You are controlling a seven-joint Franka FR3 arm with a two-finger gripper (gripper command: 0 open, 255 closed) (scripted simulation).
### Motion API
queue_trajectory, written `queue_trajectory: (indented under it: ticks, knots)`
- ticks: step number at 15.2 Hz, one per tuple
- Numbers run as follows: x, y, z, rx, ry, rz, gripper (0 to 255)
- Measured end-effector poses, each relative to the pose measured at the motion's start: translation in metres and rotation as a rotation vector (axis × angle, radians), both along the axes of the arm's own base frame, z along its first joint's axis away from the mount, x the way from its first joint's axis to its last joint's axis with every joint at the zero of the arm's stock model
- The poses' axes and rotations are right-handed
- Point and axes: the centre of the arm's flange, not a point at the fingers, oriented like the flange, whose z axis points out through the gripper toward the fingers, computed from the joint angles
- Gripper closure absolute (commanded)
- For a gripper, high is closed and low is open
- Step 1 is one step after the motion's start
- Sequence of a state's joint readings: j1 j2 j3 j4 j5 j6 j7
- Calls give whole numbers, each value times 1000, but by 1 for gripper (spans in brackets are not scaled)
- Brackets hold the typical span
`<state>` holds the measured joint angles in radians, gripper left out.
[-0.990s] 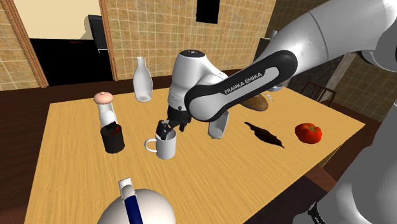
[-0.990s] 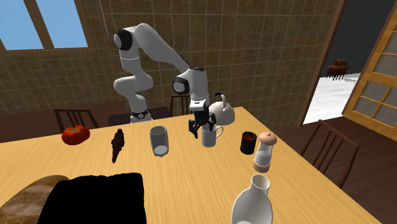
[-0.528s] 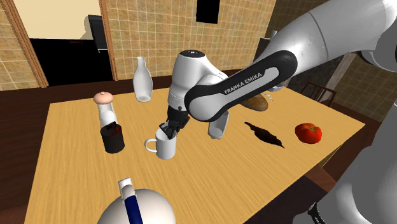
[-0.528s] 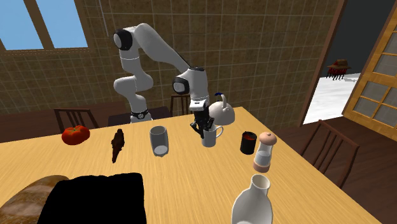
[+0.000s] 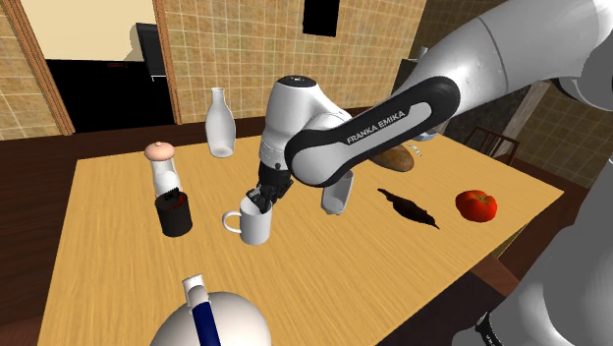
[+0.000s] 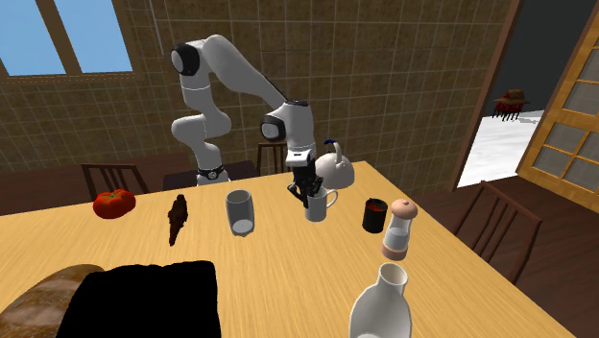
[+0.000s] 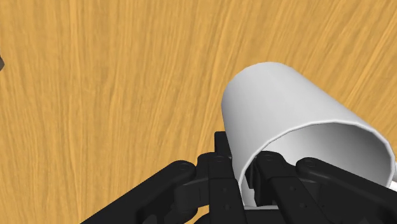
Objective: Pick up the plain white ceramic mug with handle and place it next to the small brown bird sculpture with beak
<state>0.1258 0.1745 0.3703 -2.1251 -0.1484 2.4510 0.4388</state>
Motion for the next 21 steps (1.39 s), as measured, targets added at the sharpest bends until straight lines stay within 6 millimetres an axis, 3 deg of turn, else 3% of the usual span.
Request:
queue_trajectory:
  ticks: [21]
  knots:
    - [-1, 0, 107, 0, 0, 0, 255]
